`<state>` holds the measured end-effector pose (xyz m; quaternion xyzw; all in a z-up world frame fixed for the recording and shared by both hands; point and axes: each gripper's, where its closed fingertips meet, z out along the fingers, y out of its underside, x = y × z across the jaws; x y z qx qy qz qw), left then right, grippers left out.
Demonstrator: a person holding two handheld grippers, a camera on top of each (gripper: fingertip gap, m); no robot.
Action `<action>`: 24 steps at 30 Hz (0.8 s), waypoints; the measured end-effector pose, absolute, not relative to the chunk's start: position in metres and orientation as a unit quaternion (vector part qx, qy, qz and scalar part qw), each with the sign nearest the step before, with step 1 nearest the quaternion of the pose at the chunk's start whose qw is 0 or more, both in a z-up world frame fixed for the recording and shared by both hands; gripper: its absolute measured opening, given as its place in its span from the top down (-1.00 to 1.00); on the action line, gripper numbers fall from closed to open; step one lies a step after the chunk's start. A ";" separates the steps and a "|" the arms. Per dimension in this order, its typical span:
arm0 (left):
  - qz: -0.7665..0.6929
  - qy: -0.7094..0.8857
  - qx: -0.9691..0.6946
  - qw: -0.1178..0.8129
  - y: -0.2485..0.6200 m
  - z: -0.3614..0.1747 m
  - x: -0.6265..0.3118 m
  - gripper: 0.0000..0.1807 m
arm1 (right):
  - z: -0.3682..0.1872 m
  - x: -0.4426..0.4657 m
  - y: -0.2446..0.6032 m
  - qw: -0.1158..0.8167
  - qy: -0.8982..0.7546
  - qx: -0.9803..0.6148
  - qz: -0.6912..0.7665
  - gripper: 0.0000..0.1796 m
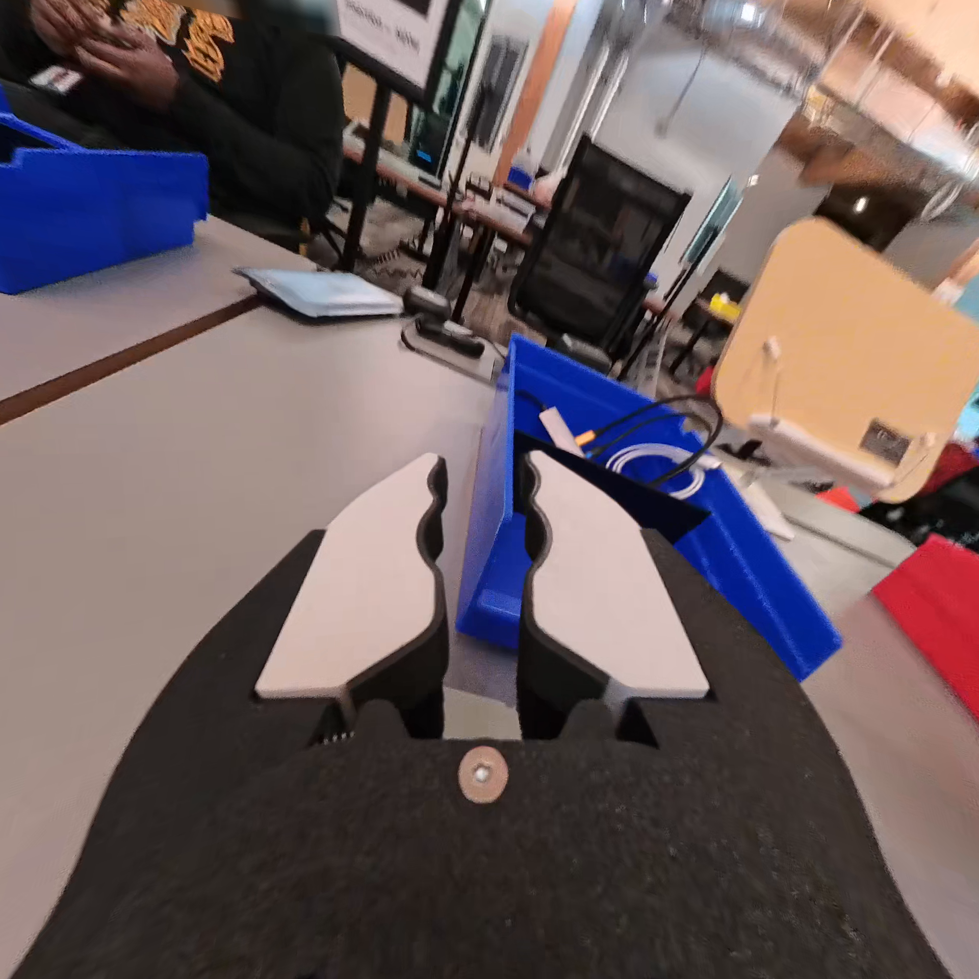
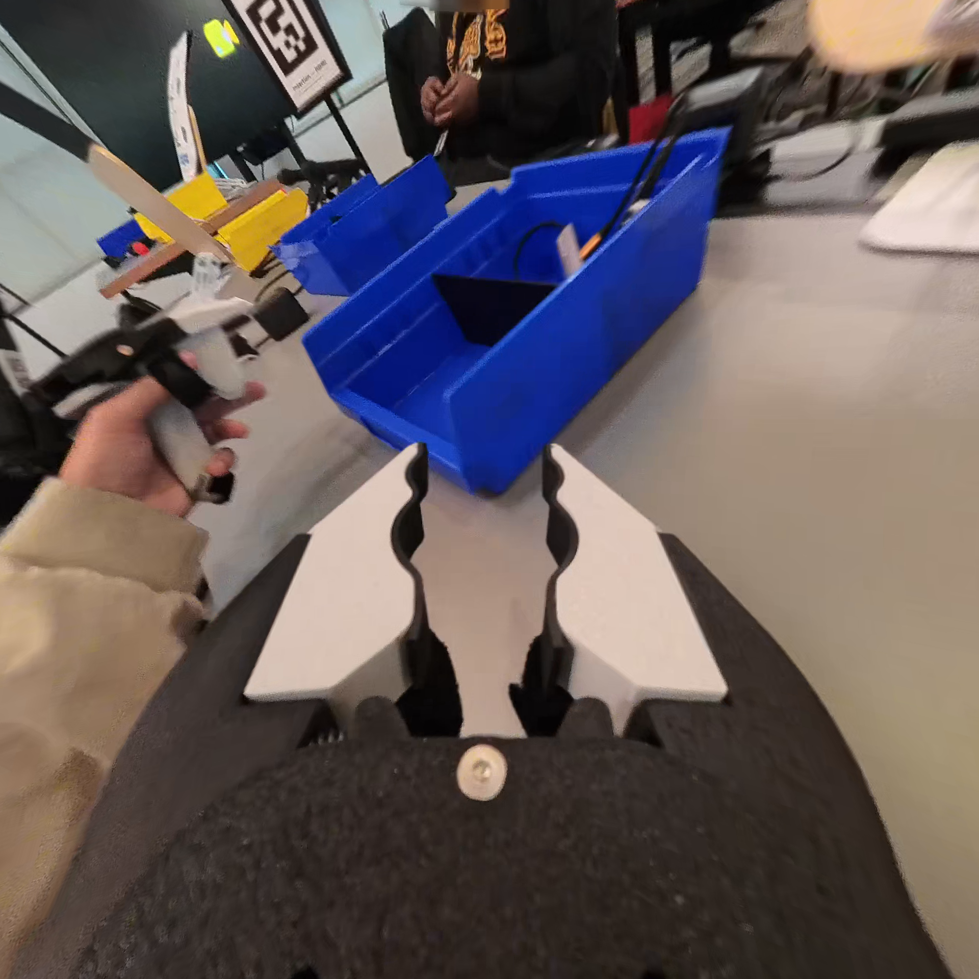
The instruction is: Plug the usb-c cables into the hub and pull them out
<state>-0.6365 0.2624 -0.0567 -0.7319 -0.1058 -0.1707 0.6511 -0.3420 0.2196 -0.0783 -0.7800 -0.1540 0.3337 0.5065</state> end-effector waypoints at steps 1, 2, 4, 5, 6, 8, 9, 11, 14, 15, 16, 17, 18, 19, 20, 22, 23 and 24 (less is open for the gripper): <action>-0.177 -0.115 -0.719 0.662 0.255 -0.051 -0.638 0.71 | -0.075 -0.318 0.216 0.517 -0.166 -0.778 0.315 0.50; -0.182 -0.115 -0.708 0.673 0.250 -0.047 -0.636 0.71 | -0.072 -0.293 0.213 0.531 -0.177 -0.776 0.290 0.50; -0.192 -0.088 -0.702 0.680 0.247 -0.045 -0.618 0.71 | -0.070 -0.236 0.207 0.566 -0.189 -0.769 0.230 0.50; -0.199 -0.071 -0.714 0.668 0.248 -0.050 -0.604 0.71 | -0.069 -0.203 0.204 0.584 -0.181 -0.767 0.193 0.50; -0.206 -0.049 -0.729 0.651 0.249 -0.057 -0.588 0.72 | -0.068 -0.170 0.199 0.598 -0.166 -0.768 0.161 0.50; -0.211 -0.013 -0.755 0.621 0.247 -0.071 -0.554 0.71 | -0.068 -0.105 0.188 0.617 -0.122 -0.770 0.107 0.50; -0.212 -0.006 -0.767 0.606 0.243 -0.078 -0.537 0.71 | -0.070 -0.072 0.181 0.622 -0.095 -0.773 0.079 0.50; -0.223 0.007 -0.787 0.576 0.225 -0.093 -0.503 0.70 | -0.080 -0.013 0.166 0.626 -0.042 -0.778 0.026 0.48; -0.185 0.010 -0.808 0.559 0.198 -0.118 -0.478 0.73 | -0.108 0.052 0.147 0.621 0.004 -0.783 -0.043 0.47; -0.169 0.007 -0.808 0.564 0.195 -0.120 -0.477 0.74 | -0.117 0.061 0.146 0.607 0.008 -0.794 -0.040 0.46; -0.162 0.010 -0.805 0.571 0.196 -0.117 -0.475 0.74 | -0.121 0.065 0.148 0.598 0.018 -0.800 -0.030 0.45; -0.159 0.021 -0.802 0.575 0.199 -0.114 -0.472 0.73 | -0.122 0.068 0.151 0.598 0.033 -0.801 -0.017 0.46; -0.153 0.038 -0.804 0.574 0.204 -0.113 -0.470 0.71 | -0.124 0.067 0.154 0.596 0.043 -0.802 -0.004 0.45; -0.143 0.055 -0.809 0.567 0.209 -0.114 -0.469 0.71 | -0.126 0.066 0.157 0.593 0.053 -0.803 0.006 0.45; -0.133 0.067 -0.815 0.560 0.212 -0.116 -0.468 0.71 | -0.127 0.065 0.158 0.593 0.063 -0.803 0.015 0.45; -0.131 0.090 -0.817 0.554 0.215 -0.120 -0.464 0.71 | -0.123 0.062 0.159 0.601 0.083 -0.794 0.033 0.47; -0.128 0.093 -0.819 0.551 0.215 -0.123 -0.463 0.71 | -0.120 0.060 0.158 0.605 0.085 -0.790 0.039 0.48; -0.129 0.093 -0.823 0.545 0.215 -0.126 -0.463 0.71 | -0.120 0.056 0.158 0.607 0.079 -0.789 0.043 0.48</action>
